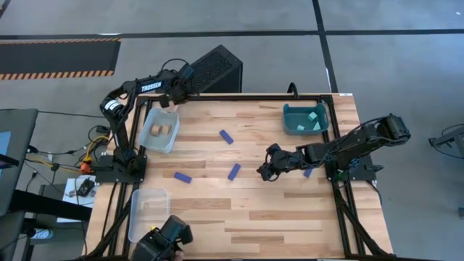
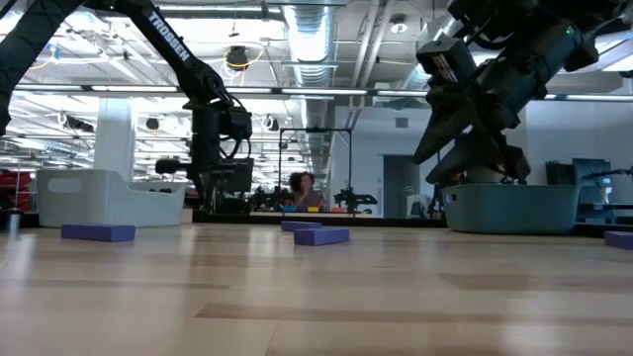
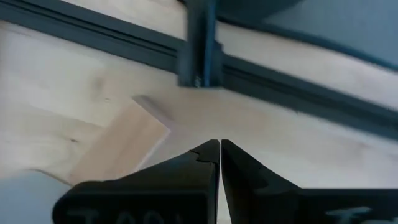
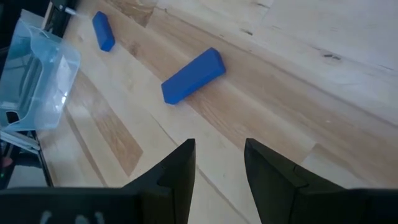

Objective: Sort & place blocks by color
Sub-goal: Put the light brown block into the white bin

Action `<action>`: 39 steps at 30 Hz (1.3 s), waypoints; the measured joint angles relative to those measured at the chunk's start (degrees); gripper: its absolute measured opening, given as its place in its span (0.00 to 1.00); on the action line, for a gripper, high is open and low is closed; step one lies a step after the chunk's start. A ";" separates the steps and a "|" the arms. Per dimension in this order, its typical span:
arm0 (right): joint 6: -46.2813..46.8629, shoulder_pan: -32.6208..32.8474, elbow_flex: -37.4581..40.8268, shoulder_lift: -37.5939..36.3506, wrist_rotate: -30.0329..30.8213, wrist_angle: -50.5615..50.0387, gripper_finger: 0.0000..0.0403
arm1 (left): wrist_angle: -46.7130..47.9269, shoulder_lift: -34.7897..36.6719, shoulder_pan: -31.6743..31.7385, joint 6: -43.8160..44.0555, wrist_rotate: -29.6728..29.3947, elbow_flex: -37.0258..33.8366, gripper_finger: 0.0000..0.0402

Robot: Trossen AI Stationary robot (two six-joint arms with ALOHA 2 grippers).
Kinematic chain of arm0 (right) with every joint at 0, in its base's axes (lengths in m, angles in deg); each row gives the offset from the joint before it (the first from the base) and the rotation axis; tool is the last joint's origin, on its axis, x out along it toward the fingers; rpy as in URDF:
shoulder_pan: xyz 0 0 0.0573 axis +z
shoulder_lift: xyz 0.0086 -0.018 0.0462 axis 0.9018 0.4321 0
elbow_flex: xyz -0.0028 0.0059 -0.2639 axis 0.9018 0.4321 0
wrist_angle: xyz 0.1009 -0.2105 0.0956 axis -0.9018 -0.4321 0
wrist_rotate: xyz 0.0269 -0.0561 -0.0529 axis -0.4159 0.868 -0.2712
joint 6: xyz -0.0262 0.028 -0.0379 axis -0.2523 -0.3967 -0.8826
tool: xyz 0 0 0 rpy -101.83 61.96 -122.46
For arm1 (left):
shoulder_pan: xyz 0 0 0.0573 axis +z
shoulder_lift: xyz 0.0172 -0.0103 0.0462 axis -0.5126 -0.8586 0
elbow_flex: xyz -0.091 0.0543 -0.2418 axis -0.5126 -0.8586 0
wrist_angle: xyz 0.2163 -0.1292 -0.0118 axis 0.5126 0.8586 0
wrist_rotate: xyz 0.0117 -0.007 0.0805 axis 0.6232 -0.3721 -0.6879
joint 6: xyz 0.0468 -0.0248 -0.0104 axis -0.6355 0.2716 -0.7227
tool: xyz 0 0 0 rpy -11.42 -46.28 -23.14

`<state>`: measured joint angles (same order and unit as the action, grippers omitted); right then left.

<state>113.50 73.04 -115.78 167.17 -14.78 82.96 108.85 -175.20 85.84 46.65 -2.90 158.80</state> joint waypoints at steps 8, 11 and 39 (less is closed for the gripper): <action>-0.83 -0.96 0.00 -0.88 0.00 -0.19 0.40 | 0.11 0.00 0.00 5.59 -8.17 0.00 0.00; -1.81 -1.41 0.11 -1.46 0.03 -1.38 0.40 | 0.09 0.00 0.29 6.71 -9.05 0.00 0.00; -4.58 -2.64 0.03 -1.92 0.17 -1.16 0.40 | 0.07 -1.79 -2.96 -13.62 -4.63 3.08 0.00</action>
<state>108.92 70.40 -115.75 165.24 -14.60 81.80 108.92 -176.99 82.88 33.03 -7.53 161.88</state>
